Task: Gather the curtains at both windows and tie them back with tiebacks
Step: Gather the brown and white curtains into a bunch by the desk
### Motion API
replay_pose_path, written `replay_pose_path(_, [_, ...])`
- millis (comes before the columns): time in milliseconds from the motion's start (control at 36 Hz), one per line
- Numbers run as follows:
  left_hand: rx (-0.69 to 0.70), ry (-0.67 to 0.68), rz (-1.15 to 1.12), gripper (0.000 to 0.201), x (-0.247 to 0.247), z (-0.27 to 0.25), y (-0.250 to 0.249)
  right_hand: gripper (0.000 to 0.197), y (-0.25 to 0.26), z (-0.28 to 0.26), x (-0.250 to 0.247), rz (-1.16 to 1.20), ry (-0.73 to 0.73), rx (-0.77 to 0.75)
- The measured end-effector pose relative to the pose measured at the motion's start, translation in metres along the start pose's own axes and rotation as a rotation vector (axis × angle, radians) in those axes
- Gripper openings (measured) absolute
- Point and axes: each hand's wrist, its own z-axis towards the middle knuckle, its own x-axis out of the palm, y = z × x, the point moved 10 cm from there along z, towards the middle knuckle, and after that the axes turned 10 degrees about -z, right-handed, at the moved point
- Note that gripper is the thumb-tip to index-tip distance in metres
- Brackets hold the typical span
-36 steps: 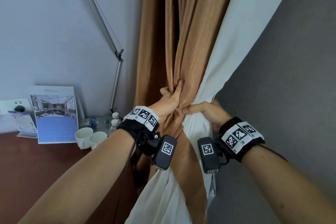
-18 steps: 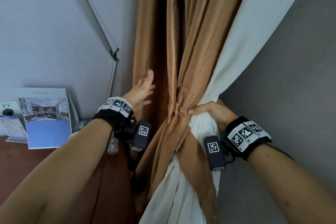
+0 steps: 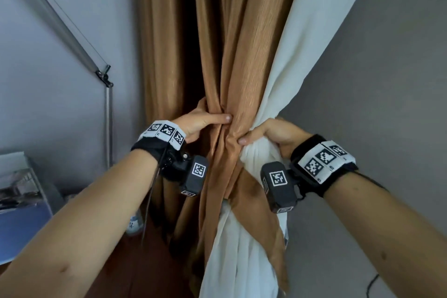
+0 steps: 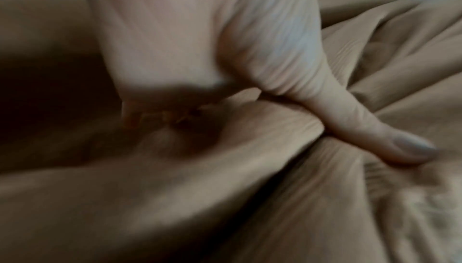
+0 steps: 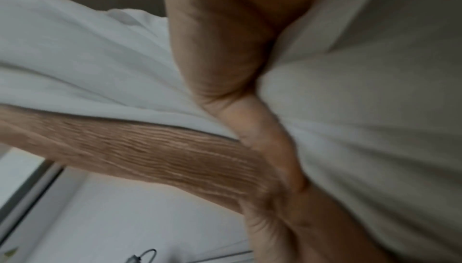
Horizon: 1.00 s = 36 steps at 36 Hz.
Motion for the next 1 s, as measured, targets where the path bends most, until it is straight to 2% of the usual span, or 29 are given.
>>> replay_pose_path(56, [0.003,0.076,-0.048,0.136,0.008,0.009,0.007,0.036,-0.002,-0.002,0.006,-0.034,0.041,0.089])
replay_pose_path(111, [-0.006,0.147,-0.076,0.115,0.017,0.016,0.013,0.027,-0.002,-0.003,0.009,-0.042,0.069,0.13])
replay_pose_path(222, [-0.008,0.227,-0.126,0.094,0.026,0.025,0.017,0.045,0.0,-0.001,0.008,-0.011,0.081,0.113])
replay_pose_path(306, [-0.013,0.215,-0.116,0.031,0.029,0.025,0.016,0.045,-0.001,0.008,0.0,0.066,0.008,0.097])
replay_pose_path(333, [-0.01,0.197,-0.12,0.02,0.028,0.024,0.016,0.045,-0.002,0.011,-0.004,0.083,-0.026,0.091])
replay_pose_path(417, [0.012,0.196,-0.135,0.009,0.032,0.019,0.017,0.038,-0.002,0.019,-0.014,0.102,-0.134,0.092])
replay_pose_path(556, [0.064,0.141,-0.074,0.014,0.032,0.011,0.015,0.036,0.002,0.023,-0.022,0.078,-0.232,0.049])
replay_pose_path(639, [0.103,0.046,0.03,0.03,0.028,0.011,0.011,0.049,0.005,0.023,-0.018,0.041,-0.211,0.046])
replay_pose_path(722, [0.096,-0.019,0.106,0.038,0.03,0.01,0.009,0.054,0.008,0.024,-0.022,0.017,-0.22,0.04])
replay_pose_path(778, [0.085,-0.056,0.154,0.062,0.029,0.007,0.008,0.056,0.008,0.023,-0.026,0.013,-0.221,0.036])
replay_pose_path(833, [0.043,-0.102,0.166,0.122,0.021,0.005,0.011,0.054,0.008,0.02,-0.029,-0.002,-0.208,0.043])
replay_pose_path(861, [0.008,-0.109,0.167,0.139,0.017,0.003,0.013,0.051,0.007,0.019,-0.03,-0.011,-0.2,0.05])
replay_pose_path(917, [-0.056,-0.09,0.157,0.146,0.01,-0.003,0.014,0.047,0.005,0.016,-0.031,-0.025,-0.164,0.076])
replay_pose_path(1000, [-0.108,-0.087,0.087,0.139,-0.006,-0.012,0.005,0.052,0.002,0.015,-0.034,-0.038,-0.133,0.116])
